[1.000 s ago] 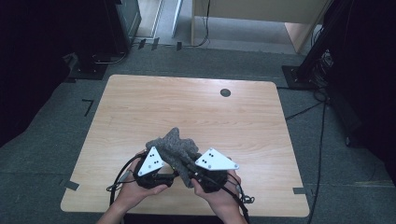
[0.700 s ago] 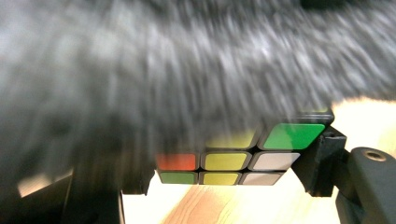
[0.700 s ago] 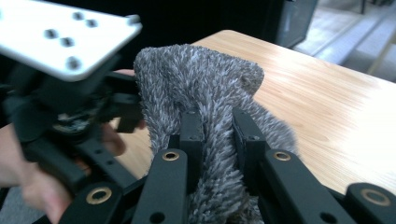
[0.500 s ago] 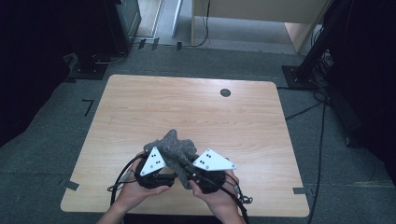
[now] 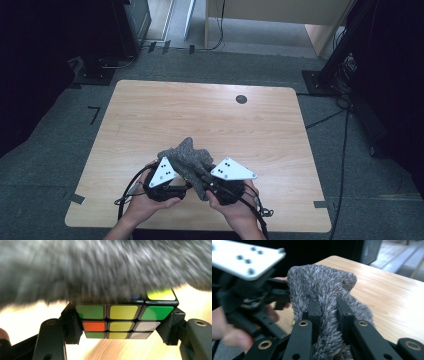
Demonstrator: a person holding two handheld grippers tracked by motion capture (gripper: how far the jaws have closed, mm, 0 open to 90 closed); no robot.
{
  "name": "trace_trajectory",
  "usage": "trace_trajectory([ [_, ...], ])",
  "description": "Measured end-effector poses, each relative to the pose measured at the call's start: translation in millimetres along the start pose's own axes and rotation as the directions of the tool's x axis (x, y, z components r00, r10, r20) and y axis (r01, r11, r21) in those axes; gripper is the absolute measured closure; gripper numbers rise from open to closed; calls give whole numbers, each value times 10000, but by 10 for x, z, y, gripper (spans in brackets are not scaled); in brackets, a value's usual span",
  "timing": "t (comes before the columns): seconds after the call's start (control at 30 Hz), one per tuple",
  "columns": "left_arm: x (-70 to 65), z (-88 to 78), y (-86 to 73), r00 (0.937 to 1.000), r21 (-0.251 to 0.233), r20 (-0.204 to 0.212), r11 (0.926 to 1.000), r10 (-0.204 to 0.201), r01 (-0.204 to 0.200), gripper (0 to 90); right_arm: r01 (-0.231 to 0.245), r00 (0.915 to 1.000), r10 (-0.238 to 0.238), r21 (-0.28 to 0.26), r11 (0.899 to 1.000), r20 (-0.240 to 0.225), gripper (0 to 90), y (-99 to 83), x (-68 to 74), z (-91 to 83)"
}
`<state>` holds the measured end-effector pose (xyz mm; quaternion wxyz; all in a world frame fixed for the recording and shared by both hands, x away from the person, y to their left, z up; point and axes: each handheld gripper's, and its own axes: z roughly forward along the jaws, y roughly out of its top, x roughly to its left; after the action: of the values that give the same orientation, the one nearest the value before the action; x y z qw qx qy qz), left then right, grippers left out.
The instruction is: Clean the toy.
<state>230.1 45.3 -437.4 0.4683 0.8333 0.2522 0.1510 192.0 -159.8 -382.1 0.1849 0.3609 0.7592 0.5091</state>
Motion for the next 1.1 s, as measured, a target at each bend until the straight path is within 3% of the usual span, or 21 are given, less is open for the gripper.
trace_trajectory([
  [0.1,-6,5,-5,10000,27,3,10000,40,-40,341,292,9989,-289,75,9995,-369,776,-16,95,42],
  [0.17,-3,3,-5,10000,32,2,10000,41,-41,341,429,9984,-425,92,9990,-378,776,-15,105,51],
  [0.33,-1,-11,3,10000,-53,-2,10000,48,-48,341,-186,9998,186,12,9998,-43,776,-1,-51,-9],
  [0.43,0,-12,4,10000,-73,22,10000,-10,10,341,-330,9995,330,-36,9994,12,777,0,-67,-26],
  [0.67,-37,8,1,9999,-17,50,9999,100,-100,341,476,9977,-470,108,9988,-481,776,-14,126,45],
  [0.83,-8,-17,5,10000,-88,-2,9999,59,-59,341,-74,10000,74,-8,10000,-52,775,-5,-40,-13],
  [0.93,13,-26,3,10000,-140,6,9999,-21,21,341,-230,9997,230,-54,9997,-27,775,-2,-83,-41],
  [1.1,3,-7,-4,10000,-79,41,10000,-51,51,341,188,9987,-185,57,9998,-472,774,-14,69,13],
])
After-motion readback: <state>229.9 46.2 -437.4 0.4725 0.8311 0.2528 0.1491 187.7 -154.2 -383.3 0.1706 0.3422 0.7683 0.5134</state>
